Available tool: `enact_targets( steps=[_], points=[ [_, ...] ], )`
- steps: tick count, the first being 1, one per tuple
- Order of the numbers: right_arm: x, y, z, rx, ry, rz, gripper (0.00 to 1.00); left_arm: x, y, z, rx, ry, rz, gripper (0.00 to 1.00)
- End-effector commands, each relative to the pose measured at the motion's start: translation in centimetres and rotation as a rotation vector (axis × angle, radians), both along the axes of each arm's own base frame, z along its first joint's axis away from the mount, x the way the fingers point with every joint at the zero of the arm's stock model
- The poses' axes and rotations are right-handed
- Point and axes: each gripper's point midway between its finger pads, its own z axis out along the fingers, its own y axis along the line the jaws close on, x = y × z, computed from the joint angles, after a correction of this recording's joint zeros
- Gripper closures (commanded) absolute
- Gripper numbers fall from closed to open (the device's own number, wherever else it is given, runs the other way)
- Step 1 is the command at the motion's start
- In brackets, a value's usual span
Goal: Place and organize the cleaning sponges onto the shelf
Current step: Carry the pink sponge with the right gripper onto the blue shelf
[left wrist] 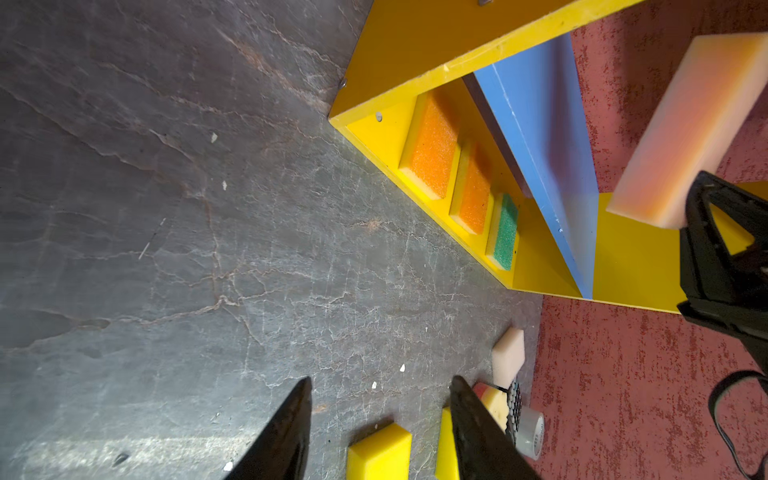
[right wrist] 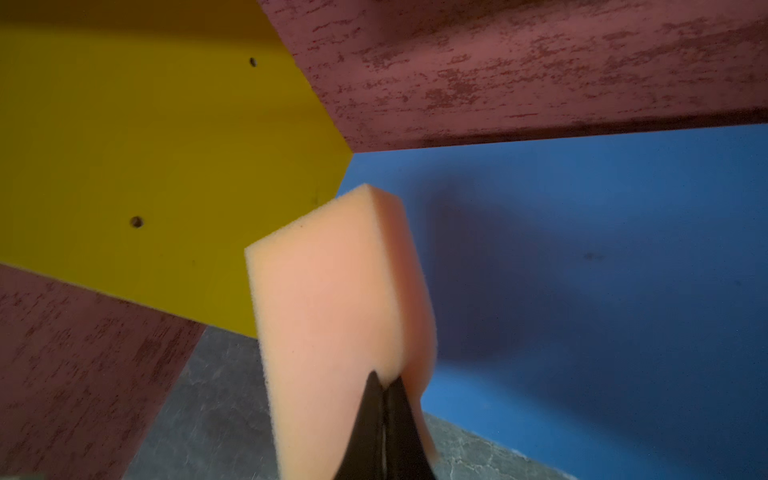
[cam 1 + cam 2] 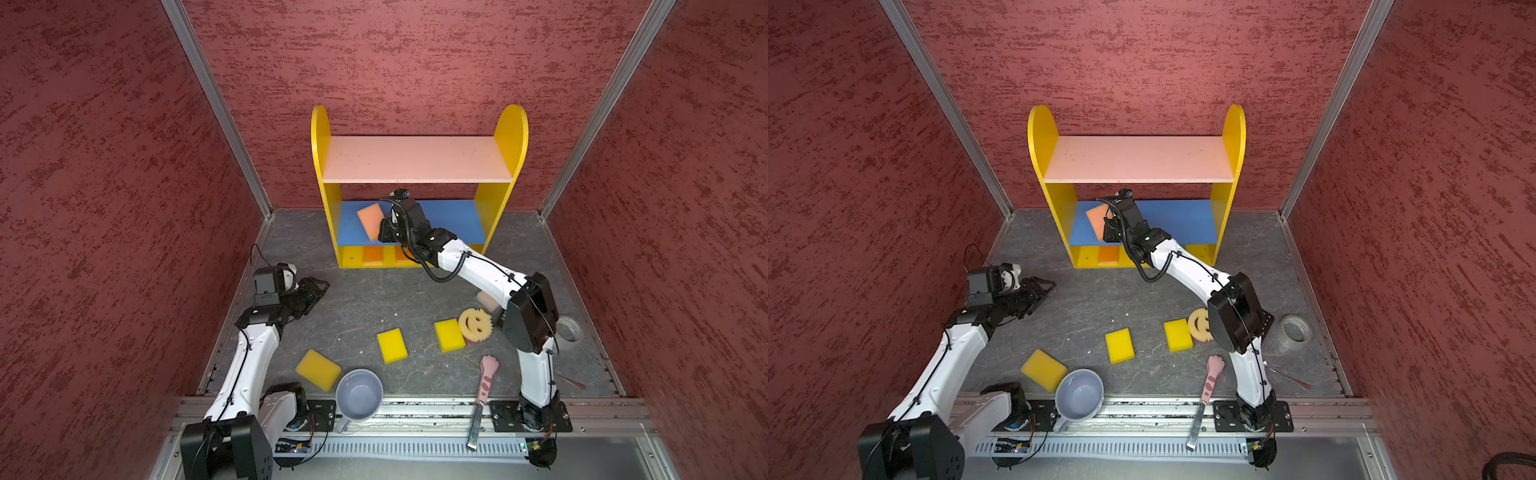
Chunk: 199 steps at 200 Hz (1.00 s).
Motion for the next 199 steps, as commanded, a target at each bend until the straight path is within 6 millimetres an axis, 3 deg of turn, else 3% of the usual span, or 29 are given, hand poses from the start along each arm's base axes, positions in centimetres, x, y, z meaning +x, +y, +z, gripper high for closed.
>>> enact_targets(
  steps=[1, 68, 151, 199],
  points=[
    [1.1, -0.1, -1.7, 0.015, 0.052, -0.084, 1.00, -0.7, 0.1, -0.2, -0.006, 0.002, -0.013, 0.45],
    [2.4, 0.6, -2.8, 0.172, 0.102, -0.184, 0.99, -0.7, 0.7, -0.3, -0.015, 0.002, -0.004, 0.44],
    [3.5, 0.8, -2.8, 0.294, 0.121, -0.267, 1.00, -0.7, 0.6, -0.4, -0.033, 0.004, -0.002, 0.43],
    [3.6, 1.6, -4.0, 0.312, 0.159, -0.259, 0.82, -0.8, 0.7, -0.5, -0.034, 0.008, 0.000, 0.41]
  ],
)
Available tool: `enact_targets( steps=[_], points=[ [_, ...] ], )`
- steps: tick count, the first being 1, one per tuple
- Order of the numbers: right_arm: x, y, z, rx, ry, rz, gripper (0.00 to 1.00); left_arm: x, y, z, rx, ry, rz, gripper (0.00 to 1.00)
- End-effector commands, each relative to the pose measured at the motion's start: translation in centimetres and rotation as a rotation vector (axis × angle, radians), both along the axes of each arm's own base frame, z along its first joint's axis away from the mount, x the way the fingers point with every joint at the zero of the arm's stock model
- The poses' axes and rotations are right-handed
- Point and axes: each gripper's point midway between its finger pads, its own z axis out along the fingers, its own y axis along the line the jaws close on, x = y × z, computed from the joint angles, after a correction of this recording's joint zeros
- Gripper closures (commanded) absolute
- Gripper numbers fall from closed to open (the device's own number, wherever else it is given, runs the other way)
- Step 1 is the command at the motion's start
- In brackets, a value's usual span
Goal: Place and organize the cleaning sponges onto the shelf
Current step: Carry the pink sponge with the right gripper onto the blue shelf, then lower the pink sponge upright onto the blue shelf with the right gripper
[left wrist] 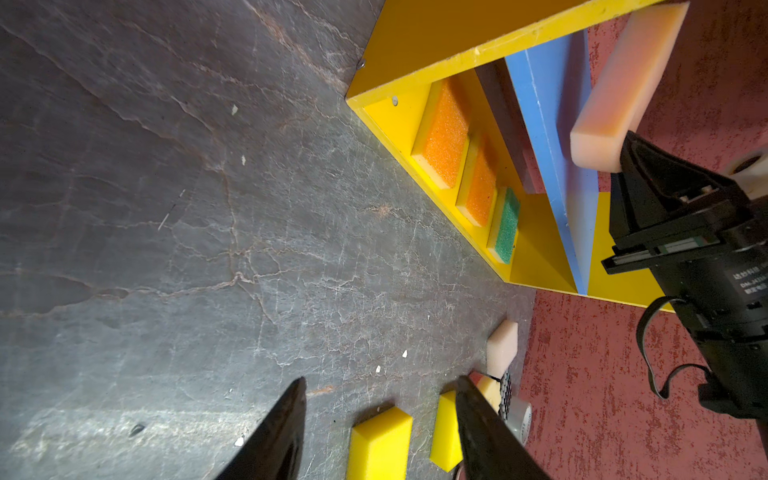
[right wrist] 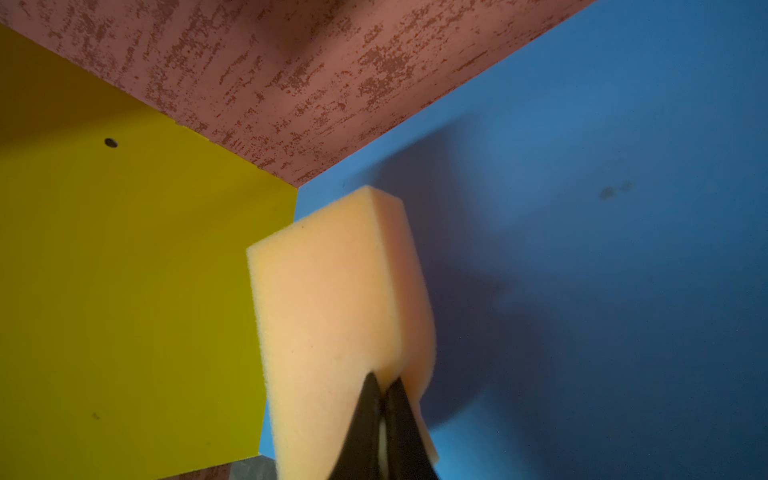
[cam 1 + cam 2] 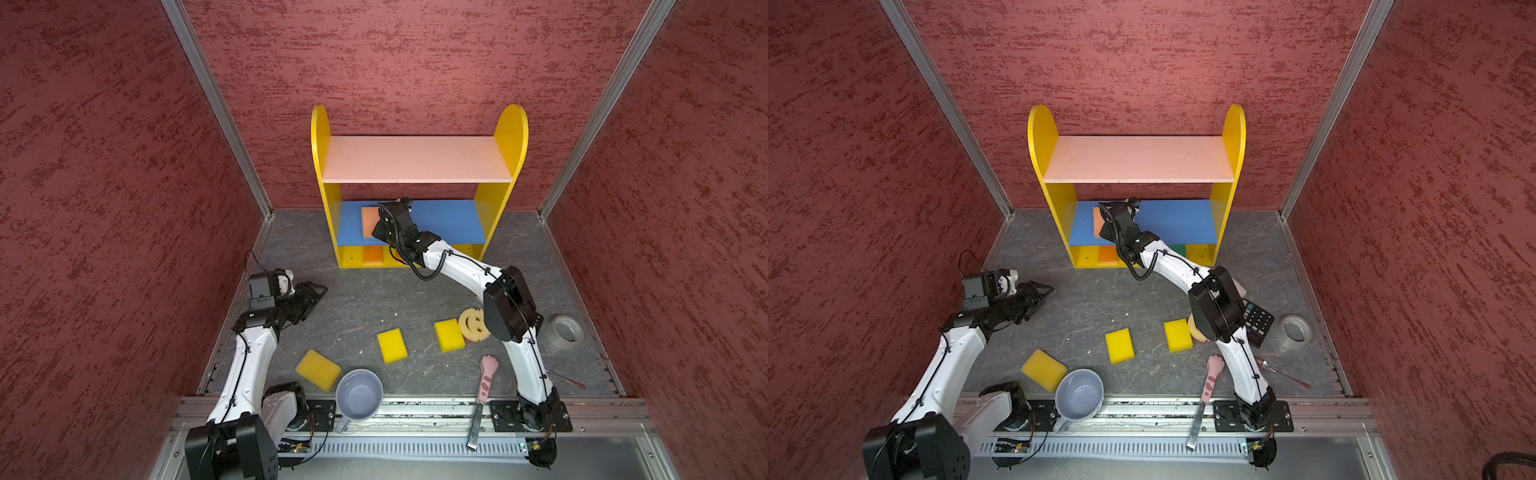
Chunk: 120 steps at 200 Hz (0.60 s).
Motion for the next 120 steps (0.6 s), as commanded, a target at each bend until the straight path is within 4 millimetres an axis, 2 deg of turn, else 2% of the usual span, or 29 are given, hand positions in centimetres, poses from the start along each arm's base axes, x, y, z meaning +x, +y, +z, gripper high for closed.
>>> enact_targets(
  steps=[1, 22, 53, 87, 120],
  points=[
    [0.3, 0.6, 0.3, 0.049, 0.001, -0.022, 0.81, 0.1, 0.3, 0.1, 0.006, -0.017, 0.001, 0.41],
    [0.4, 0.5, 0.2, 0.046, 0.003, -0.026, 0.71, 0.0, 0.4, 0.1, 0.006, -0.016, 0.004, 0.41],
    [0.4, 0.1, 0.1, 0.034, 0.004, -0.041, 0.66, 0.2, 0.6, 0.1, 0.002, -0.018, 0.007, 0.41],
    [0.3, 0.0, 0.7, 0.038, -0.009, -0.041, 0.52, 0.2, 0.6, 0.2, 0.000, -0.018, 0.008, 0.40],
    [0.2, 0.0, 1.6, 0.029, -0.029, -0.029, 0.44, 0.2, 0.3, 0.9, 0.007, -0.045, -0.009, 0.42]
  ],
)
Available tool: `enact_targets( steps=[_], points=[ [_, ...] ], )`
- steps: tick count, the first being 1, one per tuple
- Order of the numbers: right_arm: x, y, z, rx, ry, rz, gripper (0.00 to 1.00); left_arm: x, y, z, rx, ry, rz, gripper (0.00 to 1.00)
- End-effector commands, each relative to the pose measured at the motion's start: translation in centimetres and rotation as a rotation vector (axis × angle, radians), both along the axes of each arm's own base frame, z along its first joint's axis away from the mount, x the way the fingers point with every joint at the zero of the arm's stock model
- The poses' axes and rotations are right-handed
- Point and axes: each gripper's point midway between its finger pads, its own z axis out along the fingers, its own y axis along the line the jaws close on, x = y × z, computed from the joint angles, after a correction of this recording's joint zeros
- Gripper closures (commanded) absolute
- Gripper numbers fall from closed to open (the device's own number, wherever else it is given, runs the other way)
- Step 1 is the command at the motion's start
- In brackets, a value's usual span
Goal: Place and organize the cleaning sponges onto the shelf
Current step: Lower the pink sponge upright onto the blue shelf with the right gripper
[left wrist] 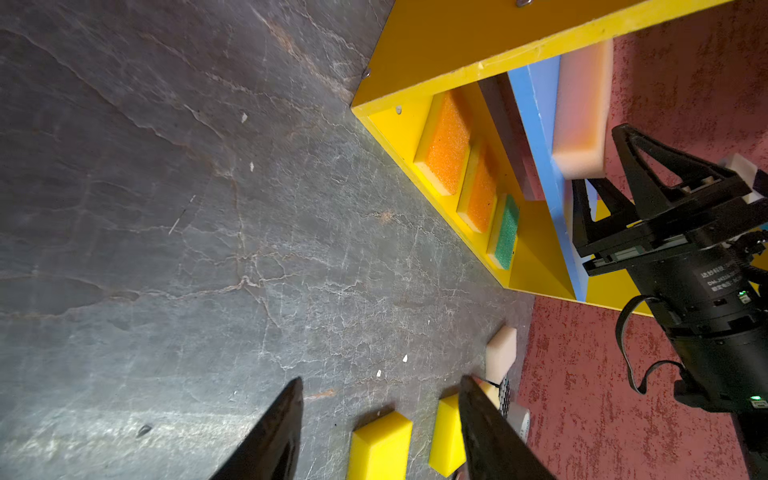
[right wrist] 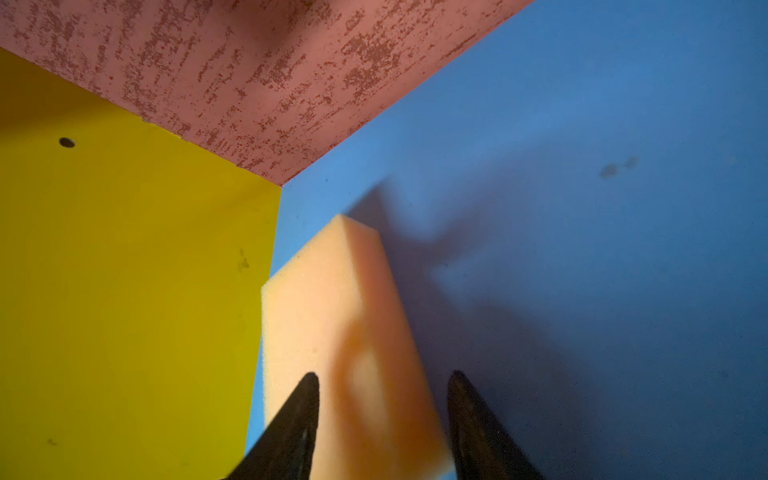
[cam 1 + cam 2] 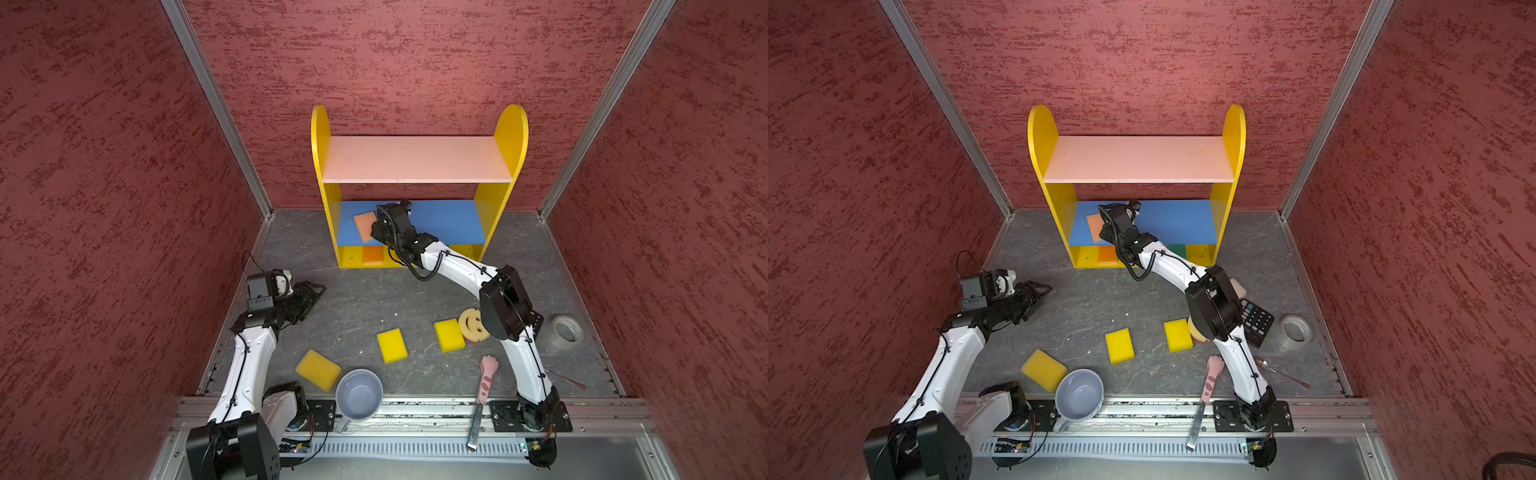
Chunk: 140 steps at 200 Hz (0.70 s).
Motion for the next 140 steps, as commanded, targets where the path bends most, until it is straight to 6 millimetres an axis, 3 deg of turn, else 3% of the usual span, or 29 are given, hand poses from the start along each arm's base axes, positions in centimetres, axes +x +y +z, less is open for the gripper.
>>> enact_targets(
  steps=[1, 42, 140],
  points=[
    [0.0, -0.1, 2.6, 0.021, -0.046, -0.013, 0.44, 0.2, -0.2, 0.9, 0.012, -0.047, -0.027, 0.43],
    [-0.4, -0.2, 3.5, 0.012, -0.072, 0.008, 0.46, 0.3, -1.1, 2.8, 0.064, -0.099, -0.058, 0.68],
    [-2.8, 1.3, 3.1, 0.016, -0.068, 0.062, 0.44, 0.5, -1.7, 2.3, 0.062, -0.083, -0.061, 0.65]
  ],
)
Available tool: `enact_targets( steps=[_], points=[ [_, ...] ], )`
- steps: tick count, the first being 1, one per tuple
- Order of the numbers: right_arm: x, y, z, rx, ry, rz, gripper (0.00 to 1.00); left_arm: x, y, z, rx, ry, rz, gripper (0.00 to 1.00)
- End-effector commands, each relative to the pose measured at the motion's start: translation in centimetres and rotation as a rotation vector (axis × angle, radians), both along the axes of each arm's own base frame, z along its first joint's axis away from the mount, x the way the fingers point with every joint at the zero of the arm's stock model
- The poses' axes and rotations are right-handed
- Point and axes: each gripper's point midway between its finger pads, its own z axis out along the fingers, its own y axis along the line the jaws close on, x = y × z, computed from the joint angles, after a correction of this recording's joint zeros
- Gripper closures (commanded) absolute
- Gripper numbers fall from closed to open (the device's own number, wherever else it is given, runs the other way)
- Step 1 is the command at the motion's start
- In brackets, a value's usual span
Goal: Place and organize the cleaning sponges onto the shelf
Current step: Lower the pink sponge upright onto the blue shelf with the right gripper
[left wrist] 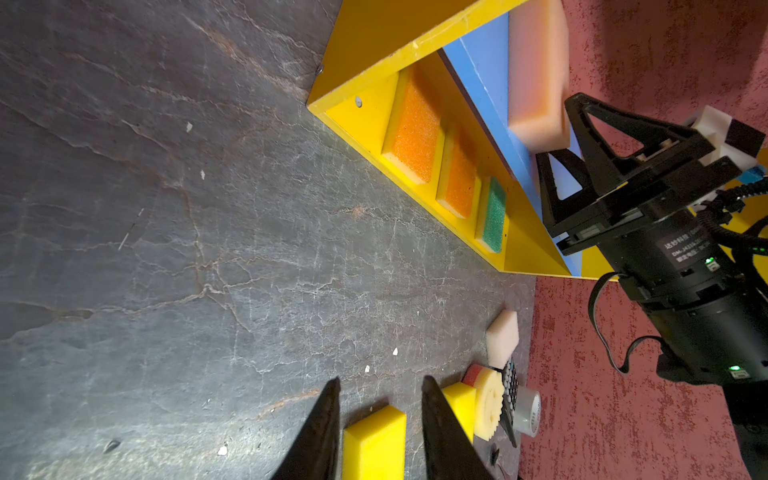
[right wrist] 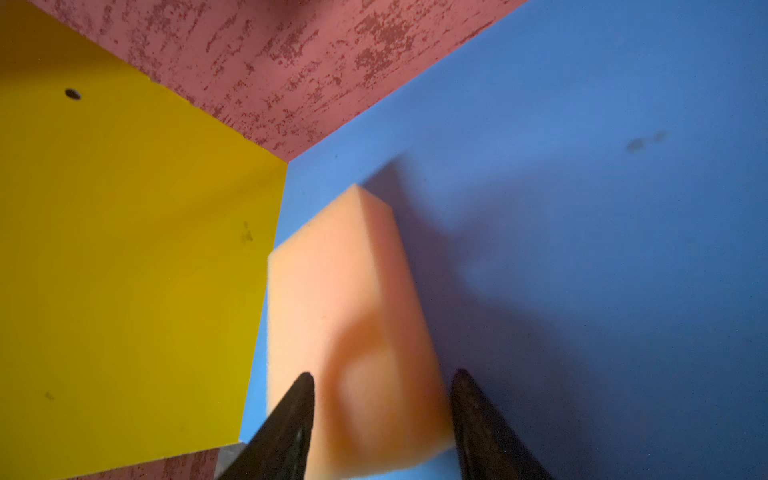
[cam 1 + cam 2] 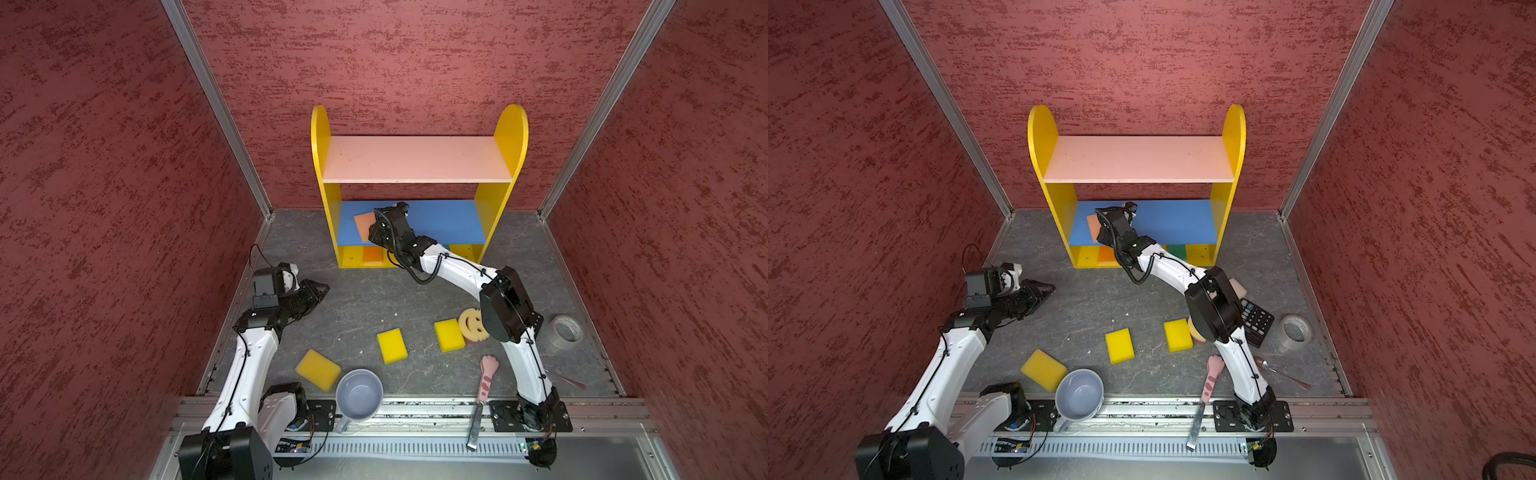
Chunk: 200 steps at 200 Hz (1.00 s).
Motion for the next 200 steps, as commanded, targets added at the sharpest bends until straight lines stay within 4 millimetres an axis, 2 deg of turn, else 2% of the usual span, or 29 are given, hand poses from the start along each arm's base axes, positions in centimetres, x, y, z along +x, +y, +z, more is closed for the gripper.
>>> enact_targets(
  steps=[1, 48, 97, 125, 175, 192, 200],
  points=[
    [-1.0, 0.1, 3.3, 0.050, -0.049, 0.009, 0.44, 0.2, 0.2, 0.6, 0.011, -0.022, 0.009, 0.65],
    [-1.4, 0.4, 3.5, 0.057, -0.054, 0.019, 0.45, 0.1, 0.2, 0.2, 0.007, -0.013, 0.012, 0.64],
    [-0.4, 0.1, 3.0, 0.026, -0.057, -0.004, 0.63, -0.2, 0.2, 0.2, 0.013, -0.011, 0.010, 0.62],
    [-0.1, 0.3, 2.6, 0.024, -0.052, -0.007, 0.76, -0.3, 0.2, 0.1, 0.020, -0.008, 0.006, 0.61],
    [0.1, 0.1, 3.2, 0.026, -0.067, -0.018, 0.97, -0.2, 0.4, -0.1, 0.020, -0.004, 0.012, 0.60],
    [0.2, 0.1, 3.4, 0.028, -0.069, -0.021, 0.98, -0.3, 0.4, -0.1, 0.017, -0.003, 0.011, 0.60],
    [0.3, 0.1, 3.4, 0.026, -0.069, -0.022, 0.93, -0.3, 0.4, -0.1, 0.017, -0.004, 0.010, 0.60]
  ],
)
